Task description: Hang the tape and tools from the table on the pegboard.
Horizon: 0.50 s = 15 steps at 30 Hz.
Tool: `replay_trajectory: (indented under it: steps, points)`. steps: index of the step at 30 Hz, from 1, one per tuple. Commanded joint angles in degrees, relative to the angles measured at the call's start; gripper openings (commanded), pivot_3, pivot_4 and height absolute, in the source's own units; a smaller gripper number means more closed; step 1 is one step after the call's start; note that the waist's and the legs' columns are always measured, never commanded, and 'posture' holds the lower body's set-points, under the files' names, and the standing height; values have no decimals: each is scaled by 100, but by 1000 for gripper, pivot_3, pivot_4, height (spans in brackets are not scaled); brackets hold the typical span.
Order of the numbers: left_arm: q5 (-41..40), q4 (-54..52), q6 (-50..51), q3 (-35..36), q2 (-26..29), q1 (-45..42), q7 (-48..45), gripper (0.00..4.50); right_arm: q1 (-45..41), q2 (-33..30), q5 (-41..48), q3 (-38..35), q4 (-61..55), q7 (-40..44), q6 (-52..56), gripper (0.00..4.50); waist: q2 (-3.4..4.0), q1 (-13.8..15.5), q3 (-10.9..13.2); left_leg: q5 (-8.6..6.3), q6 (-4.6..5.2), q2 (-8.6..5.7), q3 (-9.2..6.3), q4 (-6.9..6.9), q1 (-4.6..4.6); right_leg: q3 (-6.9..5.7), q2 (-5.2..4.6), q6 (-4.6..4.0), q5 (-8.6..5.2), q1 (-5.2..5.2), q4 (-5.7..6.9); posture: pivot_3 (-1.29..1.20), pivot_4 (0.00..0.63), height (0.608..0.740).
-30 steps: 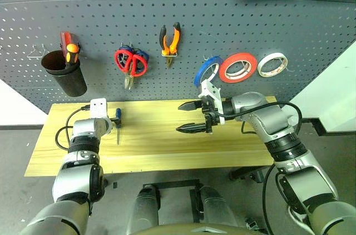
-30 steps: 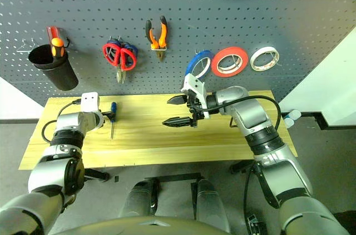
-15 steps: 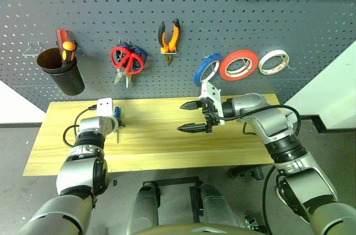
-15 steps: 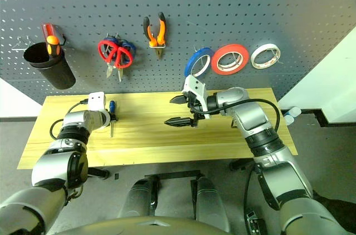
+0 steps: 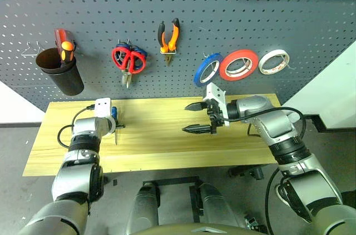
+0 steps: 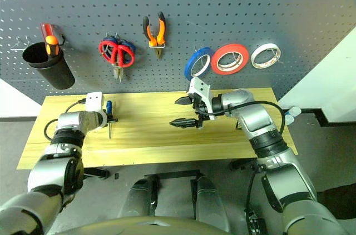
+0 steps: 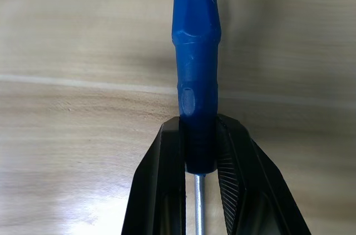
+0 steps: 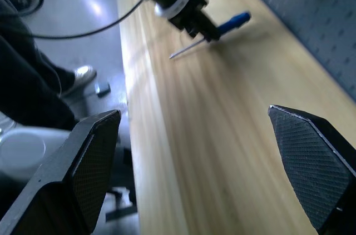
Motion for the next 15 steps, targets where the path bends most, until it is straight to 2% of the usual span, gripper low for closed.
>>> replay_trajectory:
  steps: [1, 4, 9, 15]
  points:
    - [-26, -1737, 313, -218, 320, 674, -337, 414, -149, 2, 242, -325, -233, 75, -114, 4500, -3, 7, -4, 0, 0, 0, 0, -1, 0, 0, 0, 0, 0, 0, 1, 187, 149, 740]
    - [-76, -3148, 437, -360, 600, 1510, -668, 414, -94, -102, 408, -470, -480, 165, -77, 4500, -4, 16, -7, 0, -1, 0, 1, -1, -1, -2, -1, 0, 0, -2, 0, 195, 138, 740]
    - [-442, -4960, 312, -60, 777, 2647, -1111, 414, -54, -224, 649, -698, -775, 309, -153, 4500, -18, 18, -22, -2, -4, 1, 4, 2, -5, -3, -9, -10, 7, 7, -28, 212, 114, 740]
    - [-552, -6160, -532, 313, 761, 3559, -1284, 414, -151, -291, 942, -933, -840, 371, -43, 4500, -38, 17, -74, -1, -3, 3, 5, -3, -9, -5, -10, -15, 11, 6, -41, 234, 89, 740]
